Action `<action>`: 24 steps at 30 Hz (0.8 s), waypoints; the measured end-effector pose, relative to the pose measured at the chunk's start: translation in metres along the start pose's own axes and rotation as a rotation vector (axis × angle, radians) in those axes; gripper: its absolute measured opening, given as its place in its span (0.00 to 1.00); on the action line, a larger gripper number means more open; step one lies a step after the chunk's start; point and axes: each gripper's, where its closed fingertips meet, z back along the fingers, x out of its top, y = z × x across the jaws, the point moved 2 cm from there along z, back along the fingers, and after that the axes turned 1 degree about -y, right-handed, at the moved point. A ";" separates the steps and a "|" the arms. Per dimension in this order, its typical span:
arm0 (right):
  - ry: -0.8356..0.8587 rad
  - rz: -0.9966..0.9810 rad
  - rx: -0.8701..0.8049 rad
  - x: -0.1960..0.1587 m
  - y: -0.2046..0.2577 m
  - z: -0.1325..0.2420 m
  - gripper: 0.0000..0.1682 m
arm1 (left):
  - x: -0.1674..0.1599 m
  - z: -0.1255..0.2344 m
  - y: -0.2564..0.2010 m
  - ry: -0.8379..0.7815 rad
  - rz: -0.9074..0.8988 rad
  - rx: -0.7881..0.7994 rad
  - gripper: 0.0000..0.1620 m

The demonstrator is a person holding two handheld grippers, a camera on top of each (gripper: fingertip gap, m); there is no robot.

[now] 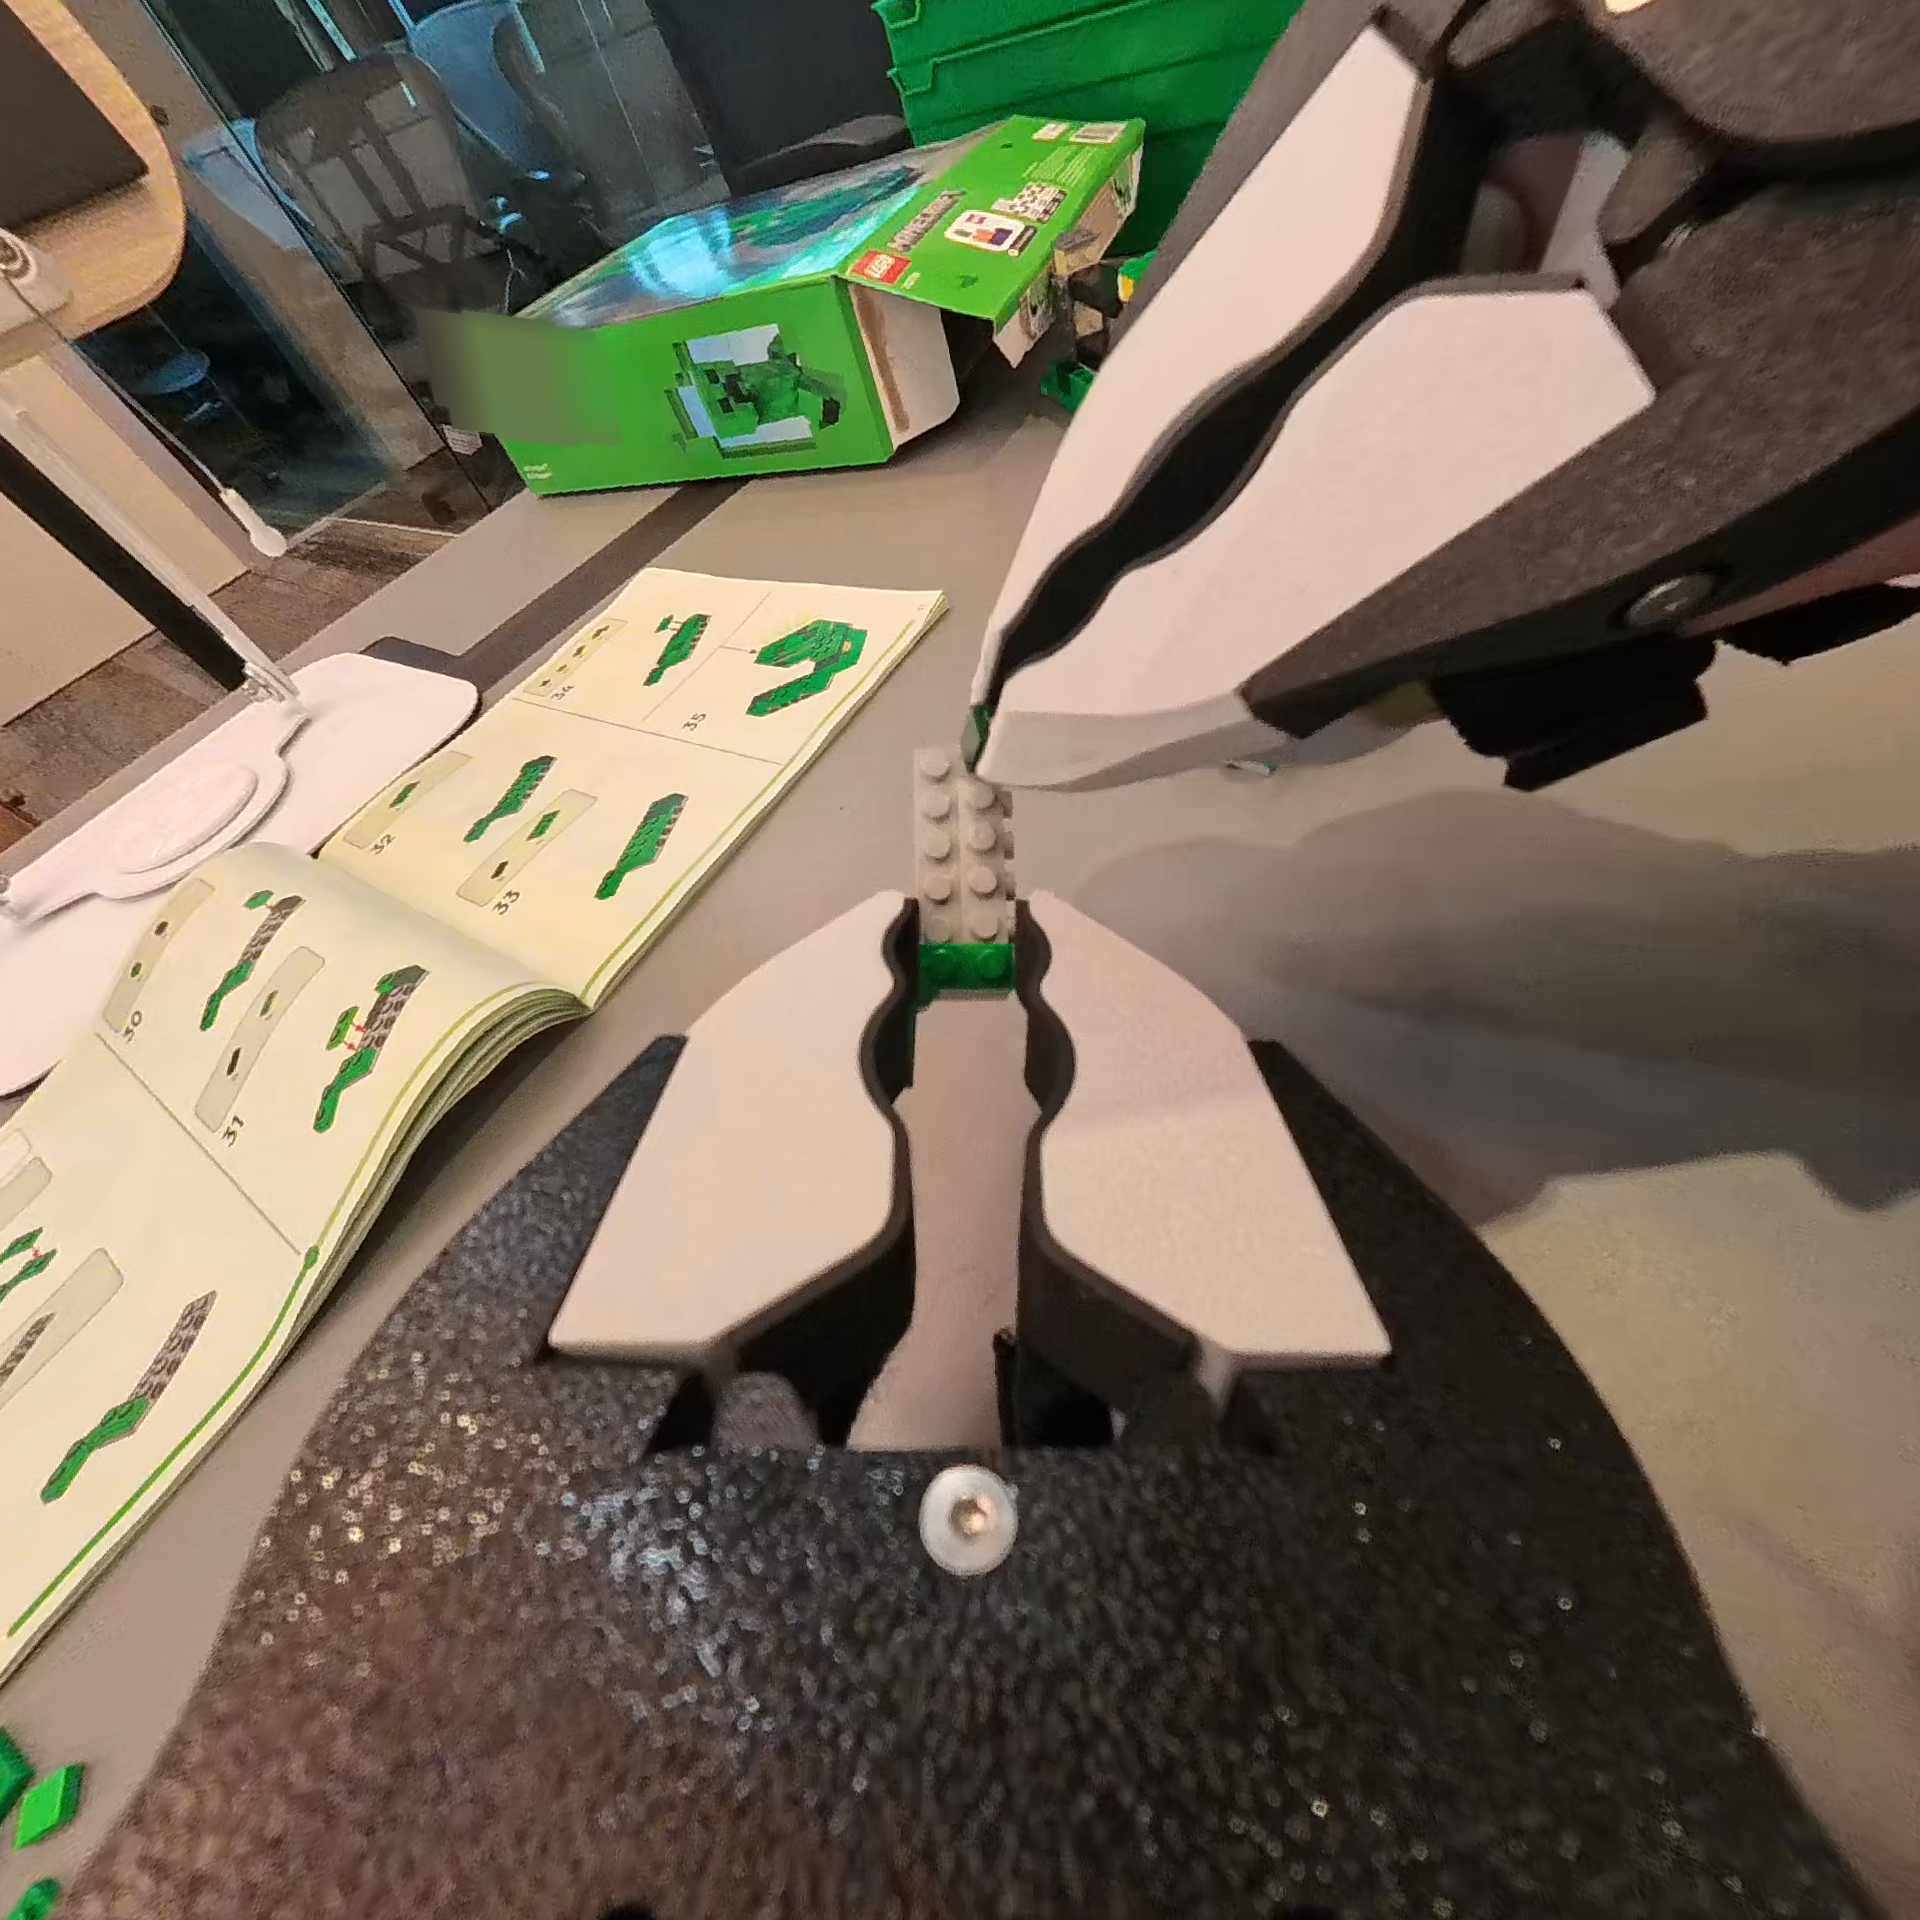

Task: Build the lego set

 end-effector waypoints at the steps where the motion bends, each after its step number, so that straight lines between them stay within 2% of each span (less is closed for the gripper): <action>1: 0.001 0.000 0.002 0.000 0.000 0.000 0.05 | 0.000 0.000 0.000 0.001 -0.003 0.000 0.10; 16: 0.009 0.032 0.008 0.001 -0.001 0.001 0.05 | -0.004 0.002 0.007 0.022 0.005 0.006 0.10; 19: 0.093 0.039 0.096 -0.013 0.002 -0.001 0.05 | -0.008 0.008 0.023 0.034 0.027 0.038 0.10; 22: 0.223 -0.028 0.223 -0.036 0.017 -0.006 0.05 | -0.014 0.013 0.036 0.042 0.053 0.060 0.10; 24: 0.293 -0.057 0.250 -0.047 0.024 -0.010 0.05 | -0.016 0.015 0.040 0.046 0.055 0.061 0.10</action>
